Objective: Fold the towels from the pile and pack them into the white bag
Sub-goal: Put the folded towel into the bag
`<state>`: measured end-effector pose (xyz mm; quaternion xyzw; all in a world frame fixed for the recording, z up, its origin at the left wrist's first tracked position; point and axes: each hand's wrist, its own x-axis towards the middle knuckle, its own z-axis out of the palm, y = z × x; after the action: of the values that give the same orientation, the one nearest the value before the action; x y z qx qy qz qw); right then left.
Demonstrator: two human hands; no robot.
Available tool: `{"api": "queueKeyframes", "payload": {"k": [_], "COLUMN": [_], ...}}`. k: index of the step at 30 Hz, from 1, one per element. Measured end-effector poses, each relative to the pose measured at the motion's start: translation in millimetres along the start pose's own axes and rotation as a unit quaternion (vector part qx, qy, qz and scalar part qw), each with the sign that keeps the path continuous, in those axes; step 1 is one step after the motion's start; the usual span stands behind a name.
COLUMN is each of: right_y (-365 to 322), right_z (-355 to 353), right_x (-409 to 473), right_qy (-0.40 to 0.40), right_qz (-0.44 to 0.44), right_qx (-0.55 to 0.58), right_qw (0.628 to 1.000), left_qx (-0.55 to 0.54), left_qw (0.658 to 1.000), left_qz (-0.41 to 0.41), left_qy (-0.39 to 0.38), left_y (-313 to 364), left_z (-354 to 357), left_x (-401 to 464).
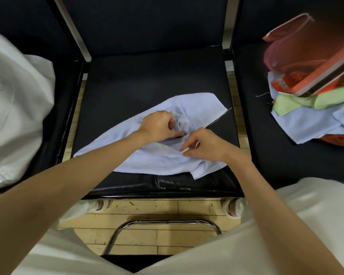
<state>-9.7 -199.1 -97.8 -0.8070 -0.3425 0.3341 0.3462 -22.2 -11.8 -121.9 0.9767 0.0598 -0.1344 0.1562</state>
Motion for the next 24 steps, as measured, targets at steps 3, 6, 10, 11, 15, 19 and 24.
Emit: {"api": "queueKeyframes", "payload": {"k": [3,6,10,11,15,19,24], "right_y": [-1,-1,-1,-2,-7,-4,-6], "right_z": [0,0,2,2,3,5,10], "right_x": [1,1,2,2,3,4,6], "right_qy": [0.004,0.031,0.088,0.118,0.26,0.299,0.338], "right_qz": [-0.002,-0.003,-0.008,-0.017,-0.08,-0.129,-0.161], "right_qx": [-0.009,0.0,0.023,0.026,0.021,0.004,-0.021], "right_qw": [1.0,1.0,0.996,0.993,0.962,0.946,0.927], "left_qx": [0.021,-0.036,-0.194,-0.22,-0.277,-0.309,-0.358], "left_qw": [1.0,0.998,0.966,0.954,0.91,0.898,0.929], "left_qz": [0.01,0.015,0.004,0.006,0.076,0.09,0.014], "left_qy": [0.015,0.049,0.168,0.202,0.298,0.301,0.093], "left_y": [2,-3,-2,0,14,17,12], "left_z": [1,2,-8,-15,-57,-81,-71], "left_x": [-4,-8,-14,-16,-28,-34,-35]}}
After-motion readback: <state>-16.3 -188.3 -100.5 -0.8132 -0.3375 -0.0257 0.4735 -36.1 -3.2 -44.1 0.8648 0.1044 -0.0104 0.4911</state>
